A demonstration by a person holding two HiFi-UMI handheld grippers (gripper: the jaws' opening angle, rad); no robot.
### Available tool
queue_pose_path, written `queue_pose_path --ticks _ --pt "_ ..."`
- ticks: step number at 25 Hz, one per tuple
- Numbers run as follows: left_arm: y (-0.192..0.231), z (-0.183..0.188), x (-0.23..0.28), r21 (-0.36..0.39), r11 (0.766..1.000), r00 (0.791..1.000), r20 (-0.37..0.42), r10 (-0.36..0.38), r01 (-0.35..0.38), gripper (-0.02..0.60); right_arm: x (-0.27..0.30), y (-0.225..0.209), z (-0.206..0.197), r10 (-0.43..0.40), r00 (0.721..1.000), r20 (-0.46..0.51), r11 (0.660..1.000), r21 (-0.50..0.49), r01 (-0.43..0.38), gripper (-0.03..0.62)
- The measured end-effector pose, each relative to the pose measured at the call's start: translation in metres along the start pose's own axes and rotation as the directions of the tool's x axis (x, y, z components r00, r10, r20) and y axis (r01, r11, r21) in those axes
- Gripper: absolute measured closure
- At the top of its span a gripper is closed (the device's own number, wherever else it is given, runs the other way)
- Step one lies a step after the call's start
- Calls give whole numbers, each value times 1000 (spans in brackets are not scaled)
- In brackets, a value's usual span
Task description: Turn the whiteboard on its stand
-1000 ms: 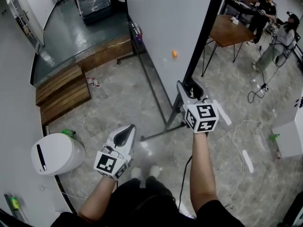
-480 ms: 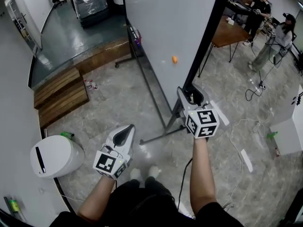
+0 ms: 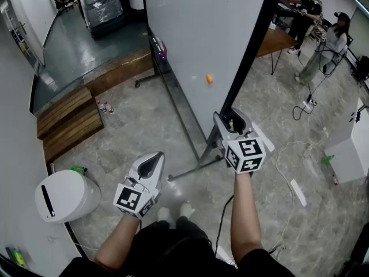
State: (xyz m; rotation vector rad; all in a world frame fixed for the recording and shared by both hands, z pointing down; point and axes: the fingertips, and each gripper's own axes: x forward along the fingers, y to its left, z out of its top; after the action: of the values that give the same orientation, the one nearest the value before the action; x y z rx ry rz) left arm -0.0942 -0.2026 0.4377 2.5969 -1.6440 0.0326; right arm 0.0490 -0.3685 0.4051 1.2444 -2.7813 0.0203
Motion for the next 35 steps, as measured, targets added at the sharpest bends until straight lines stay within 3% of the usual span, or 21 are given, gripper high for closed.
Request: queue_pose_path --ticks 15,23,32,35 --pt "1 9 -12 4 999 999 33 -36 36 579 -12 0 -4 -36 999 -9 999 -8 36 397" --pt "1 23 -16 6 998 995 77 -57 57 579 -26 6 -16 -77 996 -44 996 -43 75 342" --pt "4 41 -12 18 996 990 115 -85 83 579 -75 25 25 -147 987 71 989 -10 148 346" --pt "4 46 -14 22 996 988 128 -89 87 579 -86 54 36 -114 987 112 993 -3 115 422"
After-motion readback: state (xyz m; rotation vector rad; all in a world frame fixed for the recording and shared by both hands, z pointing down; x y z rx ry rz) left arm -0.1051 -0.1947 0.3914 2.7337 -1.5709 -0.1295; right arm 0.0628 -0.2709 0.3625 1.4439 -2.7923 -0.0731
